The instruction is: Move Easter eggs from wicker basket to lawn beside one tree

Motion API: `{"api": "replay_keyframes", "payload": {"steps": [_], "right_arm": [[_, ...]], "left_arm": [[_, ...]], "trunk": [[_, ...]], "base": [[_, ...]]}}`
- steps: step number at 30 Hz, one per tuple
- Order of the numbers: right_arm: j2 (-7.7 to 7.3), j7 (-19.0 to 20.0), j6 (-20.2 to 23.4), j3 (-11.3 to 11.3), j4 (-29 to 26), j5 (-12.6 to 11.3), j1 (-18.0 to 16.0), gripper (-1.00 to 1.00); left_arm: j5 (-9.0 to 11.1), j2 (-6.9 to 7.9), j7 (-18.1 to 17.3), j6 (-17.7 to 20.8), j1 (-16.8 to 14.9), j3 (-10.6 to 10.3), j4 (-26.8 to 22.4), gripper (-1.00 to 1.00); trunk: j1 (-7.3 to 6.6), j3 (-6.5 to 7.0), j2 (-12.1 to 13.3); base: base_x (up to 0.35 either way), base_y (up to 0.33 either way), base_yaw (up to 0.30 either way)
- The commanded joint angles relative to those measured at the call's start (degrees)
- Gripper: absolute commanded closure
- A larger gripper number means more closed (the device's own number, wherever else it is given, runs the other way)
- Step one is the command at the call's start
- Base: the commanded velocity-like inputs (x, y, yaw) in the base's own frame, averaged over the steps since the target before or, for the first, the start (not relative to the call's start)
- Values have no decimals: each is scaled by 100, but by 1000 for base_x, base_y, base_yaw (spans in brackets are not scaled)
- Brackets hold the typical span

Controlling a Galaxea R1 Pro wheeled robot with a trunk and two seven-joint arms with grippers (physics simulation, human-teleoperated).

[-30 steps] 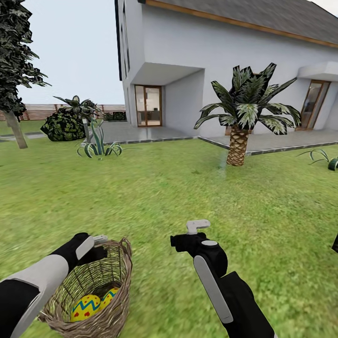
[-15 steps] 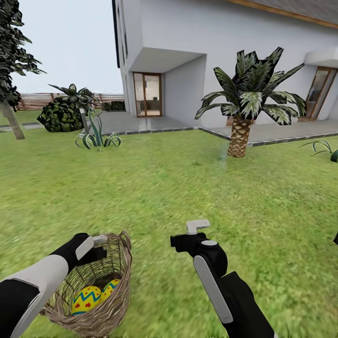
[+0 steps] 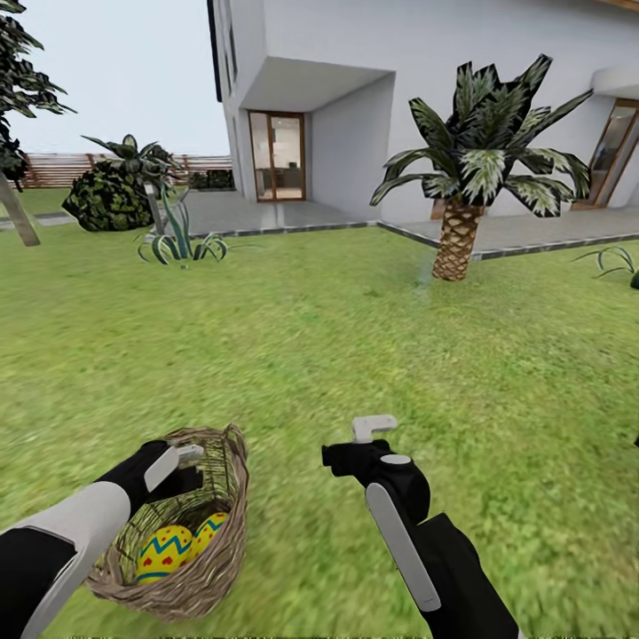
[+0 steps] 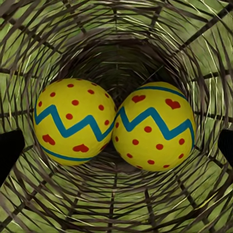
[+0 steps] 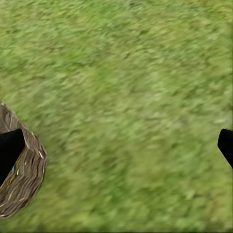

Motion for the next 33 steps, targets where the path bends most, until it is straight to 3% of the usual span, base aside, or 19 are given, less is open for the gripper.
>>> {"api": "replay_keyframes", "payload": {"steps": [1, 7, 11, 24, 33], "right_arm": [[1, -60, -18, 13, -7, -56, -5, -100], [-2, -73, -779, 264, -11, -56, 259, -100], [-3, -76, -946, 364, -11, -56, 365, -100], [-11, -77, -1010, 412, -12, -48, 416, -100], [-12, -77, -1011, 413, -12, -48, 417, -100]], "left_arm": [[56, 5, 41, 23, -1, -35, -17, -100], [49, 8, 30, 22, 6, -27, -19, -100], [41, 9, 35, 18, 8, -40, -27, -100], [39, 16, -61, -24, 17, -75, -73, -100], [32, 50, -770, -29, 17, -78, -80, -100]], "trunk": [[1, -28, -4], [16, -161, -12], [27, -250, -18], [60, -538, -35], [84, -737, -47]], "base": [[0, 0, 0], [0, 0, 0], [0, 0, 0], [0, 0, 0], [0, 0, 0]]}}
